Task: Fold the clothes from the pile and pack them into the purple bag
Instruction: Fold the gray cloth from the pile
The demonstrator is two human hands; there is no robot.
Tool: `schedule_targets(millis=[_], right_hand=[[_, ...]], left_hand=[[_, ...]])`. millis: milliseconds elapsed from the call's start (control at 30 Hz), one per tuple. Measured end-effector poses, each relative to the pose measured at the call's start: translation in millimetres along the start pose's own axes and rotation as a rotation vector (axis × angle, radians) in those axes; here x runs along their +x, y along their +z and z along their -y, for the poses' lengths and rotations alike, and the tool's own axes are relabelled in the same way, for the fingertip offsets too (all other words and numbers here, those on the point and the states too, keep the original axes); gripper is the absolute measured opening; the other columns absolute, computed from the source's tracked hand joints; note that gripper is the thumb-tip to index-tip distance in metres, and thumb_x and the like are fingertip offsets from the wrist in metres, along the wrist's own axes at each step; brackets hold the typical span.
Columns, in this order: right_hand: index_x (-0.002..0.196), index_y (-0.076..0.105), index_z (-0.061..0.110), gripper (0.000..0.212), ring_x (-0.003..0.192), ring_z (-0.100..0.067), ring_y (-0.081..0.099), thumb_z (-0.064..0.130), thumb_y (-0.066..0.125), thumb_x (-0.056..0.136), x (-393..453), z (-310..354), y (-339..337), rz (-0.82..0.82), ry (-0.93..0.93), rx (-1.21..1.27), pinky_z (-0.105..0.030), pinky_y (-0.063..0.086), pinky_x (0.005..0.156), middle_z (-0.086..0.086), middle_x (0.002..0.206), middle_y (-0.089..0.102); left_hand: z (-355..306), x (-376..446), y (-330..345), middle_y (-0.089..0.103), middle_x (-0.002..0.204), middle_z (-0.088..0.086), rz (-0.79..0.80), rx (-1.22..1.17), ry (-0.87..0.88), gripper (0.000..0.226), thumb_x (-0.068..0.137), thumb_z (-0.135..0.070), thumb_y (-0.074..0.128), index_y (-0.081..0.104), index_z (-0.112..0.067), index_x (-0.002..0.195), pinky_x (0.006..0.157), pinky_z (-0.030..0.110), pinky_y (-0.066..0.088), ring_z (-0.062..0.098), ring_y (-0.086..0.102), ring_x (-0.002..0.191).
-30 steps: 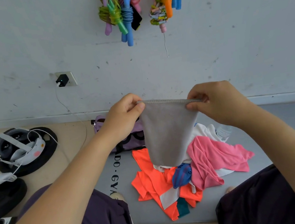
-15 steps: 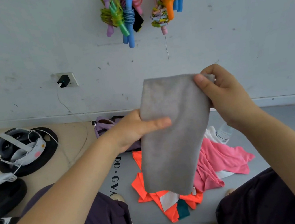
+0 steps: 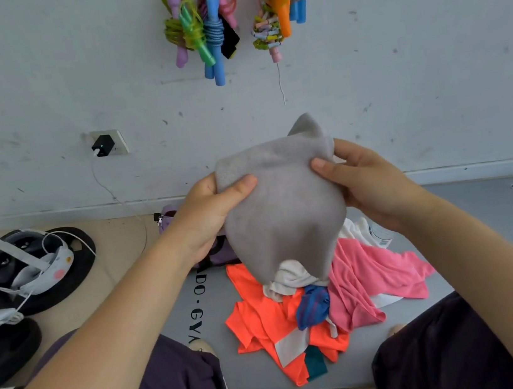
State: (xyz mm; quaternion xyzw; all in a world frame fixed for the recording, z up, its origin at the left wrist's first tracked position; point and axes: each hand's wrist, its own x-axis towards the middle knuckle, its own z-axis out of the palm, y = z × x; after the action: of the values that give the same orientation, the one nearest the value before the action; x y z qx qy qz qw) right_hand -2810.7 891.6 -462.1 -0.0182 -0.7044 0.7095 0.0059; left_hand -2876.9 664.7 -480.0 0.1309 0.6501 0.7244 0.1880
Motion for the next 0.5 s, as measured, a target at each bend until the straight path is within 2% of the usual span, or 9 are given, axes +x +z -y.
schedule_targets(millis=[100, 200, 300, 367, 433, 500], right_hand=[[0.114, 0.065, 0.014, 0.022, 0.084, -0.018, 0.065, 0.025, 0.06, 0.096, -1, 2, 3, -0.051, 0.006, 0.042, -0.031, 0.053, 0.073, -0.007, 0.096, 0.071], [0.108, 0.063, 0.012, 0.019, 0.093, -0.019, 0.063, 0.025, 0.058, 0.095, -2, 2, 7, -0.011, 0.038, 0.18, -0.033, 0.051, 0.081, -0.004, 0.1, 0.067], [0.118, 0.059, 0.008, 0.027, 0.104, -0.023, 0.066, 0.021, 0.057, 0.094, -3, 2, 12, 0.029, 0.018, 0.269, -0.038, 0.053, 0.087, -0.009, 0.111, 0.069], [0.12, 0.059, 0.008, 0.026, 0.099, -0.023, 0.068, 0.018, 0.056, 0.096, -3, 2, 15, -0.051, -0.023, 0.191, -0.041, 0.052, 0.086, -0.01, 0.107, 0.072], [0.117, 0.062, 0.015, 0.021, 0.095, -0.019, 0.069, 0.022, 0.054, 0.099, -2, 2, 16, -0.128, -0.059, 0.058, -0.041, 0.051, 0.084, -0.007, 0.104, 0.073], [0.123, 0.06, 0.025, 0.025, 0.101, -0.015, 0.069, 0.03, 0.051, 0.1, -2, 1, 17, -0.07, -0.069, -0.034, -0.037, 0.055, 0.081, 0.0, 0.112, 0.072]], left_hand=[[-1, 0, 1, 0.075, 0.108, 0.005, -0.041, -0.004, -0.023, 0.029, 0.078, -0.037, 0.074, 0.074, -0.018, 0.1, 0.09, 0.038, 0.051, 0.019, 0.07, 0.1], [-2, -1, 1, 0.075, 0.107, 0.001, -0.008, -0.046, 0.001, 0.03, 0.078, -0.033, 0.069, 0.071, -0.019, 0.105, 0.082, 0.03, 0.057, 0.016, 0.071, 0.099], [0, -3, 2, 0.075, 0.107, 0.0, 0.032, -0.055, 0.038, 0.027, 0.086, -0.019, 0.064, 0.065, -0.015, 0.112, 0.079, 0.025, 0.056, 0.015, 0.071, 0.099], [1, -3, 4, 0.074, 0.11, 0.001, 0.032, 0.008, 0.061, 0.023, 0.092, -0.01, 0.06, 0.064, -0.014, 0.115, 0.083, 0.026, 0.056, 0.015, 0.069, 0.102], [2, -2, 5, 0.074, 0.11, -0.001, -0.003, 0.071, 0.085, 0.02, 0.095, -0.011, 0.06, 0.065, -0.019, 0.112, 0.086, 0.028, 0.056, 0.015, 0.069, 0.104], [3, 0, 3, 0.075, 0.108, -0.003, -0.063, 0.083, 0.106, 0.016, 0.095, -0.015, 0.062, 0.067, -0.024, 0.107, 0.089, 0.032, 0.055, 0.015, 0.069, 0.104]])
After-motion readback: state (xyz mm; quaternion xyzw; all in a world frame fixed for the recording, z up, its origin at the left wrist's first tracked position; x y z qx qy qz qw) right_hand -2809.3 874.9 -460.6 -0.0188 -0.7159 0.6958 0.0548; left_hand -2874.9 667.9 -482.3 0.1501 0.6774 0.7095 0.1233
